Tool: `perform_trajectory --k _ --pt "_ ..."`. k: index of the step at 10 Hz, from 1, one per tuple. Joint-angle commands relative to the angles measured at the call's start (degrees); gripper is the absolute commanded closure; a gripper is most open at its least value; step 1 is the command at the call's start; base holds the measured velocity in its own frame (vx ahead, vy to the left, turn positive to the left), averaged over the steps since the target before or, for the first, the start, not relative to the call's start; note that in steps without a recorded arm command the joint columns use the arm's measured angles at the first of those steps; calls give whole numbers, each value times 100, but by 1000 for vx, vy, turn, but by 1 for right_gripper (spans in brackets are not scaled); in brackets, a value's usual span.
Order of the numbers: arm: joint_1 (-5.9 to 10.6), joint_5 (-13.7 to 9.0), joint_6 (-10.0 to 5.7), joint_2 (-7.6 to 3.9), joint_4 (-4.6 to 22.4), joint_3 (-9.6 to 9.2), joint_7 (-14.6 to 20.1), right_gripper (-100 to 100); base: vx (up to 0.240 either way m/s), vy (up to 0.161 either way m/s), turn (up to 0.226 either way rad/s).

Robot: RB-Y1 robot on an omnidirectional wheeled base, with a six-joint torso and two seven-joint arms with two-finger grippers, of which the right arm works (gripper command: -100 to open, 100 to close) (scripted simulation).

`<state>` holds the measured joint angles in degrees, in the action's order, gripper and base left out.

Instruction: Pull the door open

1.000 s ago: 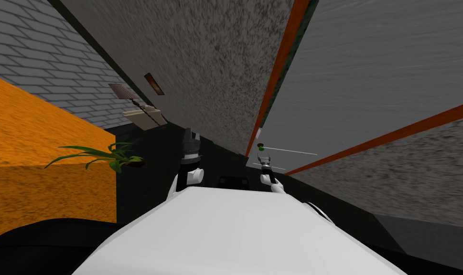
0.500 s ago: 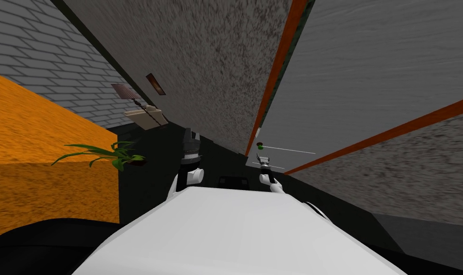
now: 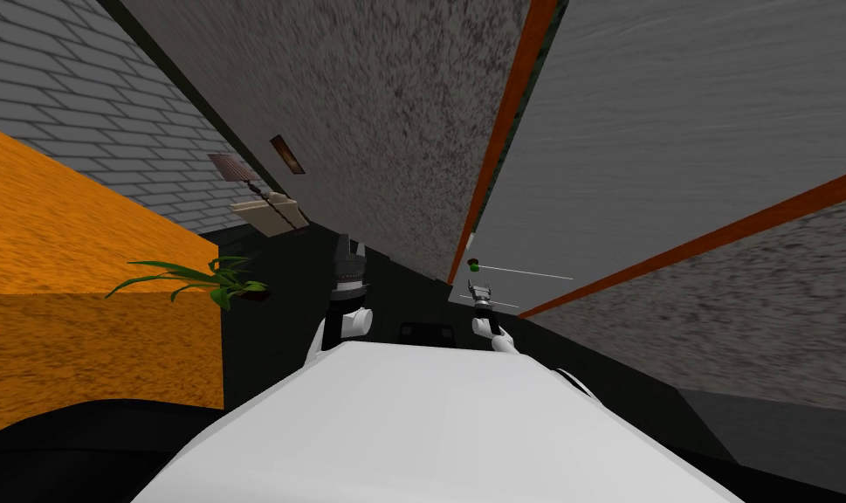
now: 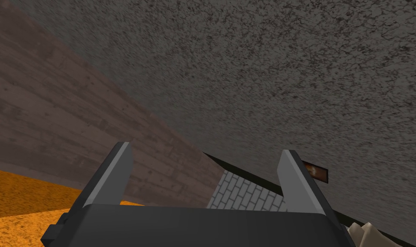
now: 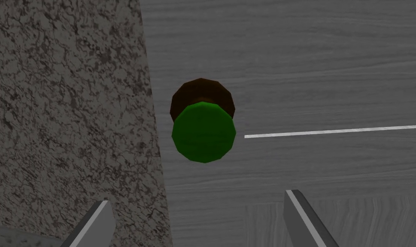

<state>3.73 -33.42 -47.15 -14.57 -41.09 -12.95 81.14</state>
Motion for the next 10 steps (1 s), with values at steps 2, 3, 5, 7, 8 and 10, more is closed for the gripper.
perform_trajectory --k 2,3,5,7,8,10 --pt "-47 -39 -54 -110 53 38 140 -100 53 8 71" --pt "-81 -64 -93 -191 91 68 223 -100 215 3 156" --pt "-158 -119 -180 -370 176 134 408 -100 184 10 124" --pt "-219 -163 -249 -514 244 187 556 -100 245 2 163" --pt "-168 -144 -247 -442 277 166 497 -100 117 -2 12" --pt "-168 -144 -247 -442 277 166 497 100 -28 -12 -22"
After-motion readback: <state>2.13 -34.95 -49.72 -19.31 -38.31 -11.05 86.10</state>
